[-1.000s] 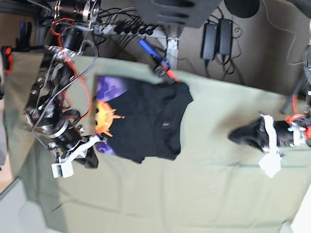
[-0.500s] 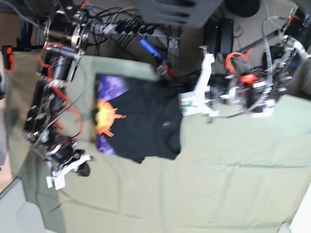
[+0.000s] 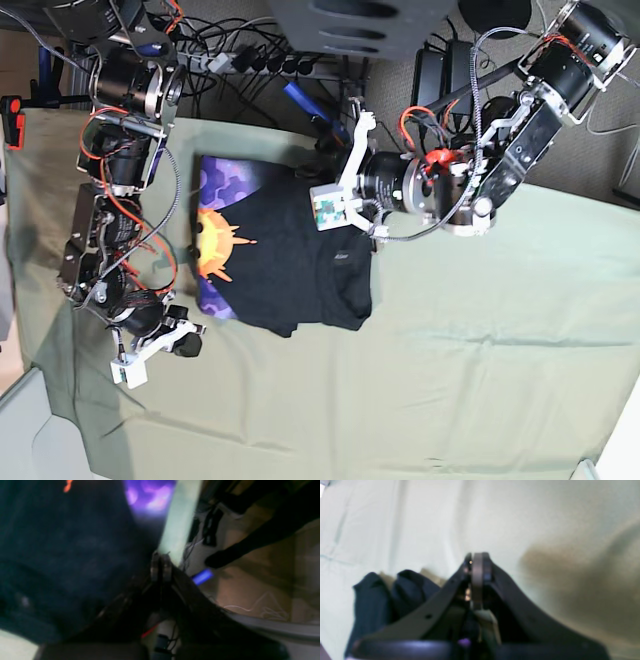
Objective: Fold the T-shirt properly
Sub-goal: 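Press and square the folded shirt edges with both grippers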
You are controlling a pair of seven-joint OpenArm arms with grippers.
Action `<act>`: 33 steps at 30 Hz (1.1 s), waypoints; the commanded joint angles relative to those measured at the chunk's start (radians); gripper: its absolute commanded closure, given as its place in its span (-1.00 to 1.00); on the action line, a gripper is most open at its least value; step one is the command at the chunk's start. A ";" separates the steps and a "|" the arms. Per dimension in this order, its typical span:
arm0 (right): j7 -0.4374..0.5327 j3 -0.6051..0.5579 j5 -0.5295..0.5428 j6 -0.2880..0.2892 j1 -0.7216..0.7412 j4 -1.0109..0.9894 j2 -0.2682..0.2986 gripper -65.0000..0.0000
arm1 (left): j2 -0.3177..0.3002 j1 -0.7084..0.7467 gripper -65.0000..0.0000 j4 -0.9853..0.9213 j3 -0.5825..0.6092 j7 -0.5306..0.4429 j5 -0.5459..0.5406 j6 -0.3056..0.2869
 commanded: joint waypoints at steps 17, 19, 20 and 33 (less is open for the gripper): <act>-0.012 -0.074 -0.013 0.102 0.031 0.016 -0.032 1.00 | -0.003 -0.091 1.00 -0.166 0.158 -0.039 0.169 -0.006; -0.031 -0.096 -0.013 0.102 0.031 0.016 -0.030 1.00 | -0.013 -0.127 1.00 -0.179 0.158 -0.039 0.188 -0.006; -0.035 -0.110 -0.012 0.102 0.031 0.016 -0.026 1.00 | -0.021 -0.145 1.00 -0.183 0.158 -0.039 0.192 -0.006; -0.164 -0.228 0.169 0.102 0.026 0.019 0.118 1.00 | -0.174 -0.334 1.00 -0.368 0.157 -0.119 0.195 0.001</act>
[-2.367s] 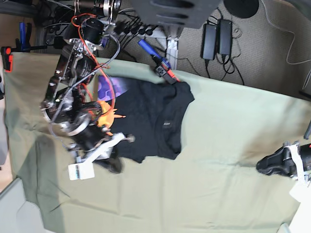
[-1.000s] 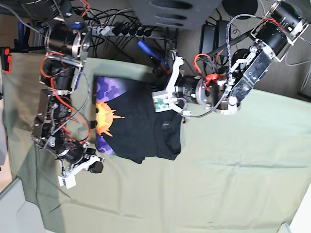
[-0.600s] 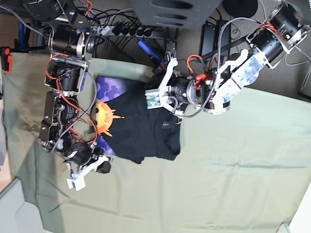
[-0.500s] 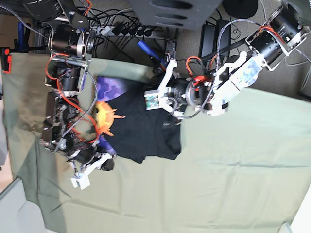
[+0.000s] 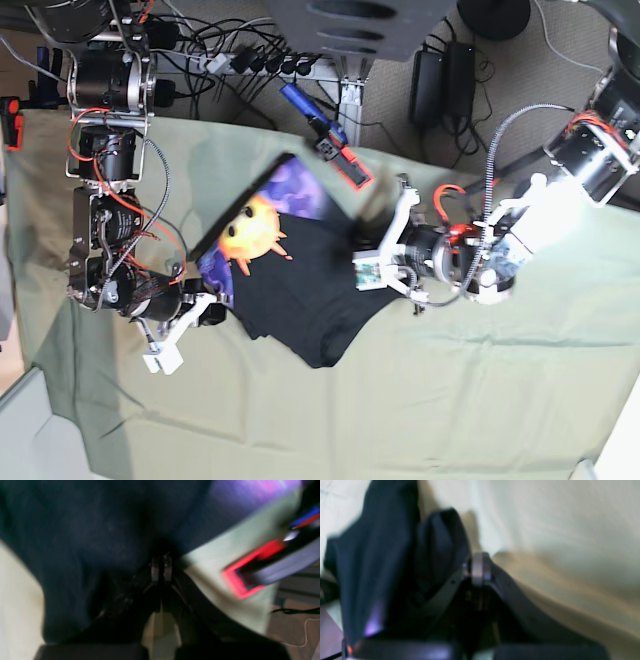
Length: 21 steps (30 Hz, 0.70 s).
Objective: Fold the T-shirt properly
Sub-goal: 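Press and square the folded shirt edges with both grippers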
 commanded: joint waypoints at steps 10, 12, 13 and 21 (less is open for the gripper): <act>-0.131 0.004 0.238 0.102 0.007 0.028 0.024 1.00 | 0.018 -0.153 1.00 -0.171 -0.007 0.002 0.073 0.048; -0.138 0.005 0.242 0.102 -0.012 0.048 0.024 1.00 | 0.027 -0.177 1.00 -0.193 -0.007 0.002 0.073 0.048; -0.140 0.005 0.243 0.102 -0.026 0.065 0.024 1.00 | 0.029 -0.187 1.00 -0.203 -0.007 -0.002 0.073 0.048; -0.144 0.005 0.242 0.102 -0.158 0.193 0.024 1.00 | 0.040 -0.238 1.00 -0.241 -0.007 -0.027 0.073 0.049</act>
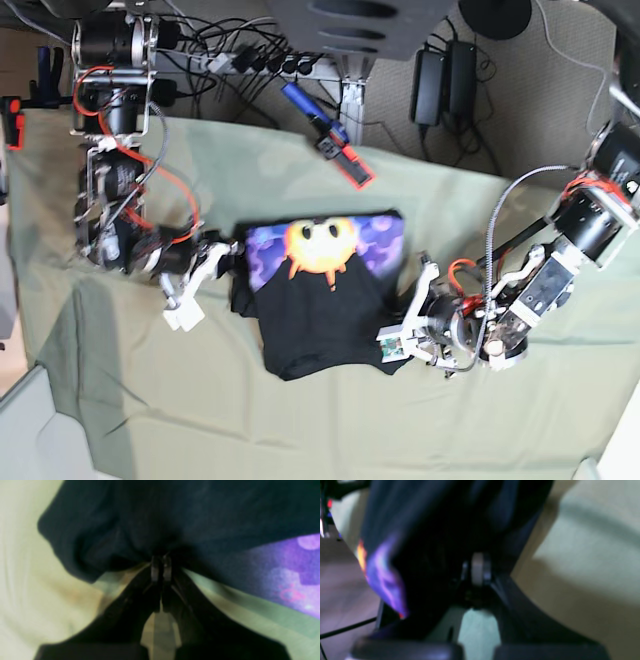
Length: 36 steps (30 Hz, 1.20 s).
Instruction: Fold the T-shirt properly
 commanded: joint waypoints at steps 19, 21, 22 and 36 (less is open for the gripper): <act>0.050 0.241 -0.010 0.101 -0.055 0.118 0.049 1.00 | -0.066 -0.030 1.00 0.186 -0.268 0.227 -0.273 0.066; 0.048 0.262 -0.010 0.101 -0.058 0.121 0.085 1.00 | -0.091 -0.026 1.00 0.231 -0.325 0.274 -0.333 0.045; 0.045 0.270 -0.010 0.101 -0.061 0.121 0.107 1.00 | -0.109 -0.019 1.00 0.253 -0.350 0.286 -0.359 0.040; 0.014 0.311 0.039 0.101 -0.348 0.259 0.366 1.00 | -0.428 0.388 1.00 0.486 -0.752 0.363 -0.559 -0.014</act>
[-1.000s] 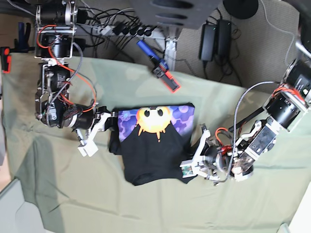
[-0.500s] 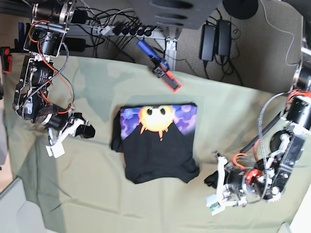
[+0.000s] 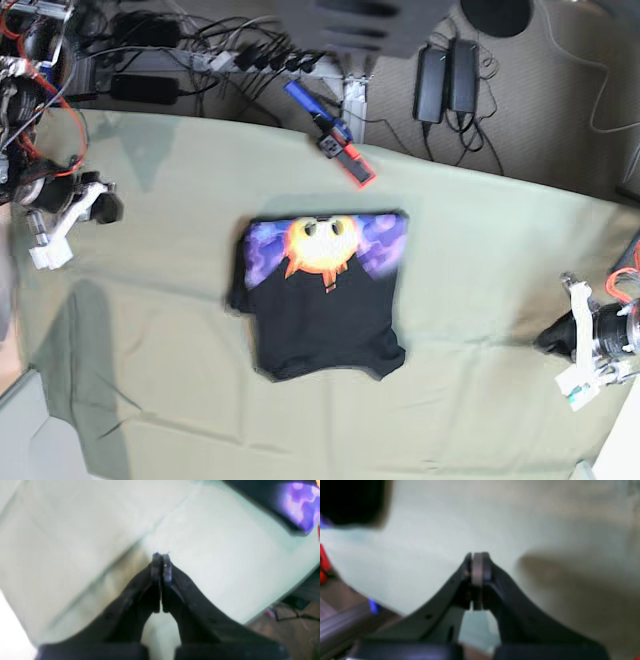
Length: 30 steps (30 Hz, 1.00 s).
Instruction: Fold the T-shirt properly
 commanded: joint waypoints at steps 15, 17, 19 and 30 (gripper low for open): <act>0.003 0.029 0.034 0.097 -0.405 0.084 0.041 1.00 | -0.044 0.533 1.00 0.025 -0.179 0.030 0.076 0.014; 0.005 0.029 0.032 0.097 -0.440 0.084 0.036 1.00 | -0.039 0.608 1.00 0.023 -0.179 0.017 0.103 0.027; 0.005 0.029 0.030 0.097 -0.473 0.084 0.028 1.00 | -0.025 0.675 1.00 0.016 -0.179 0.016 0.116 0.027; 0.051 0.027 0.006 0.097 -0.616 -0.034 -0.095 1.00 | 0.123 0.804 1.00 -0.271 -0.178 -0.080 0.151 0.026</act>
